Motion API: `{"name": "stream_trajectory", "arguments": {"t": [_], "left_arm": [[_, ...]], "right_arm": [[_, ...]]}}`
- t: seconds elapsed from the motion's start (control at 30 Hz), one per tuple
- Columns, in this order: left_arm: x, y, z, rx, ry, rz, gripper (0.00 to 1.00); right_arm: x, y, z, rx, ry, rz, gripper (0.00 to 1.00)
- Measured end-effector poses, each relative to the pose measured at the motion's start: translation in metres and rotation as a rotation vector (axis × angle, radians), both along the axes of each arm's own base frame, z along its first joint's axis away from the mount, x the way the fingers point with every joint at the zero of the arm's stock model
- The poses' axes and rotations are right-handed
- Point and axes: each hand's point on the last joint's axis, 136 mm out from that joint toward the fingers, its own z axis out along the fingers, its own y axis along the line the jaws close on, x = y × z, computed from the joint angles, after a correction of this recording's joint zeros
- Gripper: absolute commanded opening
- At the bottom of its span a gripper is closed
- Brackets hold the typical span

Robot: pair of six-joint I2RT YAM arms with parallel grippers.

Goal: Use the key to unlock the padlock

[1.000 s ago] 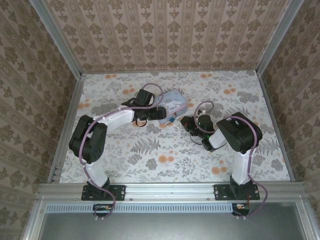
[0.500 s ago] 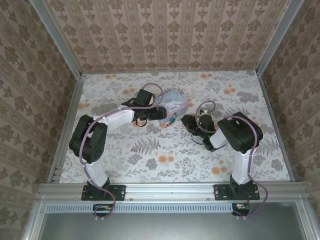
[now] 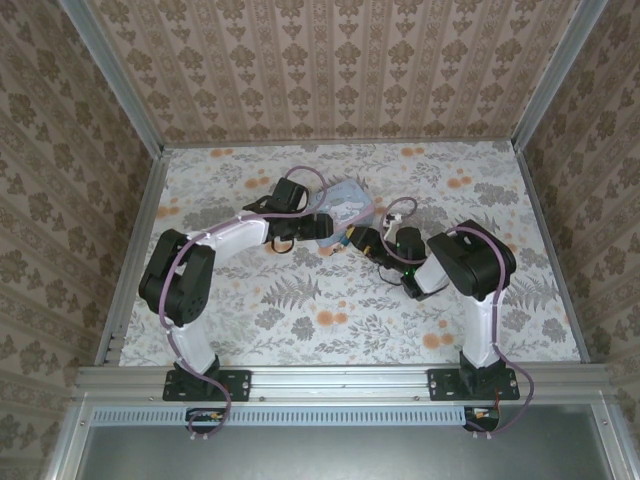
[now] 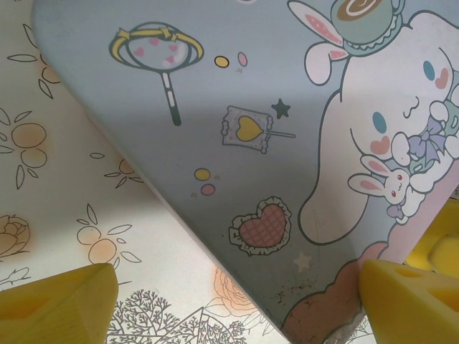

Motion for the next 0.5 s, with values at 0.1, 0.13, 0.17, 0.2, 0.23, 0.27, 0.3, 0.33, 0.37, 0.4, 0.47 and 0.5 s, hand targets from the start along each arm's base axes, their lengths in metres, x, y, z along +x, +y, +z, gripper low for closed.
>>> {"name": "stream_trajectory", "arguments": {"t": [0.1,0.13,0.17,0.2,0.23,0.27,0.3,0.33,0.37,0.4,0.47,0.5], "left_arm": [[0.000,0.000,0.000,0.000,0.000,0.000,0.87],[0.000,0.000,0.000,0.000,0.000,0.000,0.87],[0.000,0.000,0.000,0.000,0.000,0.000,0.87],[0.000,0.000,0.000,0.000,0.000,0.000,0.87],[0.000,0.000,0.000,0.000,0.000,0.000,0.87],[0.000,0.000,0.000,0.000,0.000,0.000,0.87],[0.000,0.000,0.000,0.000,0.000,0.000,0.87],[0.000,0.000,0.000,0.000,0.000,0.000,0.87],[0.000,0.000,-0.001,0.000,0.001,0.000,0.87],[0.000,-0.001,-0.001,-0.002,0.002,-0.002,0.87],[0.000,-0.001,-0.001,-0.005,0.002,-0.003,0.87],[0.000,-0.001,-0.001,-0.005,0.003,-0.004,0.87]], "right_arm": [[0.002,0.008,0.000,0.008,-0.015,0.035,0.54],[0.002,0.010,-0.001,0.011,-0.017,0.044,0.51],[0.002,0.012,-0.001,0.013,-0.019,0.051,0.47],[0.000,0.013,-0.003,0.015,-0.017,0.060,0.42],[-0.001,0.014,-0.005,0.015,-0.011,0.068,0.39],[-0.003,0.015,-0.006,0.015,-0.009,0.075,0.38],[-0.005,0.015,-0.008,0.012,-0.003,0.080,0.34],[-0.007,0.016,-0.009,0.012,-0.001,0.084,0.30],[-0.009,0.016,-0.009,0.012,-0.003,0.088,0.28],[-0.010,0.016,-0.010,0.011,-0.002,0.089,0.26],[-0.011,0.015,-0.010,0.012,-0.005,0.089,0.20],[-0.012,0.015,-0.010,0.012,-0.007,0.089,0.20]]}}
